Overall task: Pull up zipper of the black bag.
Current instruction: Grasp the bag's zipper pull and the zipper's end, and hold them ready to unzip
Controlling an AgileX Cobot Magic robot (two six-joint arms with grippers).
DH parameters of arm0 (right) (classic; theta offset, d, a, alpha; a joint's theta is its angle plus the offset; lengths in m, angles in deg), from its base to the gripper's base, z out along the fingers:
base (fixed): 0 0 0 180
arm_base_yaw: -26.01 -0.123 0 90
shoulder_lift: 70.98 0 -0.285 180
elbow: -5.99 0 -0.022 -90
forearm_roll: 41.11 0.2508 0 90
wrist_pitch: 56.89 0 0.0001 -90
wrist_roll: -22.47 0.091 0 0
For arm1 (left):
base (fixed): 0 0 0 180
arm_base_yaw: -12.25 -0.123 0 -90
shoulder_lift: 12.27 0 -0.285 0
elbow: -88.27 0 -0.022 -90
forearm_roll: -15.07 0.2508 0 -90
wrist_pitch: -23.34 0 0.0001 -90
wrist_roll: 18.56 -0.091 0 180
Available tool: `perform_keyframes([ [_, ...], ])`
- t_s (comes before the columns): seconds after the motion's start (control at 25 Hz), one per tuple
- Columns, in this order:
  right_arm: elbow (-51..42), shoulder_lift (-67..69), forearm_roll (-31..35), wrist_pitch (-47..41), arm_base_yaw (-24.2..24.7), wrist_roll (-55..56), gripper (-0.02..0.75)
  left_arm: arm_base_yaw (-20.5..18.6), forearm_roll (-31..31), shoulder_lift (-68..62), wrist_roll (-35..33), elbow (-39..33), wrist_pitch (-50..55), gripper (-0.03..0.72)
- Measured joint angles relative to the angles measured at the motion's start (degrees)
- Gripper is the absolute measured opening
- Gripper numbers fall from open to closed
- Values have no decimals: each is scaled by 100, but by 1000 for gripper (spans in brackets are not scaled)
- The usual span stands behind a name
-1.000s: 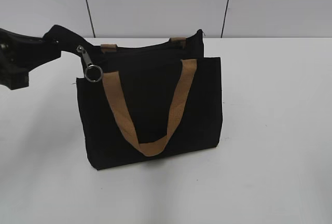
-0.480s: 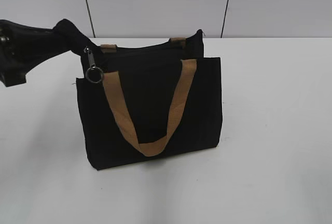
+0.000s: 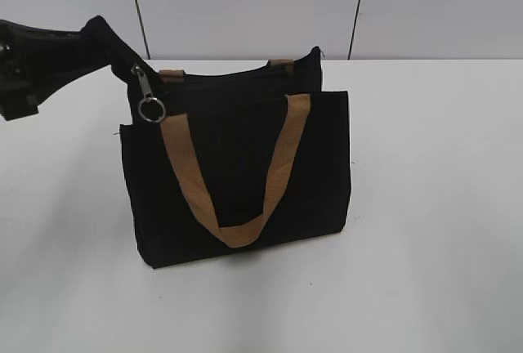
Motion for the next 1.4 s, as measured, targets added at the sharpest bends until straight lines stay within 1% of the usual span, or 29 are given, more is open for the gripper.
perform_keyframes([
  [0.16, 7, 438, 395, 261, 0, -466, 494, 0, -176, 0, 0, 0, -71, 22],
  [0.36, 18, 1126, 1056, 533, 0, -975, 494, 0, -266, 0, 0, 0, -130, 22],
  [0.68, 18, 2233, 1351, 769, -7, -1521, 494, 0, -284, 0, 0, 0, -88, 22],
  [0.8, 57, 2519, 1512, 928, -235, -1760, 494, 0, -284, 0, 0, 0, -53, 22],
  [0.92, 226, 2927, 1590, 1176, -757, -1879, 494, 0, -285, 0, 0, 0, -39, 22],
  [1.04, 430, 3562, 1608, 1611, -1500, -2012, 494, 0, -290, 0, 0, 0, -33, 22],
  [1.16, 624, 4055, 1620, 2155, -2419, -2083, 494, 0, -290, 0, 0, 0, -22, 22],
  [1.28, 817, 4681, 1627, 2730, -3191, -2188, 494, 0, -290, 0, 0, 0, -16, 22],
  [1.4, 1153, 5360, 1627, 3083, -3804, -2406, 494, 0, -272, 0, 0, 0, -16, 22],
])
